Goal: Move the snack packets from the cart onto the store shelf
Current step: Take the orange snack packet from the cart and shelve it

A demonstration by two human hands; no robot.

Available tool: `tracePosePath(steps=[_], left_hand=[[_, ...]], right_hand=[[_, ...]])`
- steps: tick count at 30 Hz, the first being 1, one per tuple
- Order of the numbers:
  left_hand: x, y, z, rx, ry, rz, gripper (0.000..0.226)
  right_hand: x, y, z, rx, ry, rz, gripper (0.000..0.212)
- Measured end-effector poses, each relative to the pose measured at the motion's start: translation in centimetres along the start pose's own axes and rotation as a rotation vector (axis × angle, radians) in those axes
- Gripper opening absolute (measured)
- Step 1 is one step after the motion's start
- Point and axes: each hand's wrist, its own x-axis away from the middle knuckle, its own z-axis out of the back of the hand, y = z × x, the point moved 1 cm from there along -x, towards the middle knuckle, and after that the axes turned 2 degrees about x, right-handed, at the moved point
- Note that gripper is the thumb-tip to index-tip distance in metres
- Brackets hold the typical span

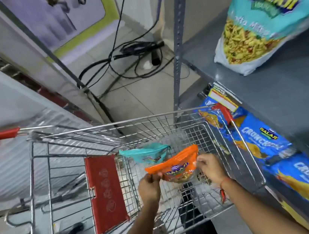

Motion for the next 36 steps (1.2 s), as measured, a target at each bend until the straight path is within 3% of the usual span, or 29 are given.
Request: tracePosePath(steps=[8, 15, 19, 23, 27, 36], left_hand=[[4.2, 7.9, 3.5, 0.172, -0.139, -0.383, 0.023], [11.4, 21.0, 7.2, 0.328, -0.335, -0.796, 0.022], [17.2, 29.2, 9.1, 0.391, -0.447, -0.957, 0.028], [23.6, 36.5, 10.9, 0.475, -0.497, -1.023, 0.027], [29.4, 41.9, 12.4, 0.555, -0.550, -1.050, 0.021], [34.9, 44.4, 11.6, 0.502, -0.710, -1.109, 0.019]], right_hand=[[9.0, -4.3, 6.0, -0.188, 0.334, 0.104, 0.025], [21.2, -12.0, 15.1, -0.339, 0.684, 0.189, 0.016], [28.5, -17.6, 21.8, -0.373, 0.870, 0.290, 0.032], [35.9, -22.5, 27.4, -0.380, 1.005, 0.399, 0.018], [41.5, -25.1, 30.9, -0.387, 1.104, 0.503, 0.025], [45.8, -24.3, 33.3, -0.374, 1.224, 0.462, 0.016]])
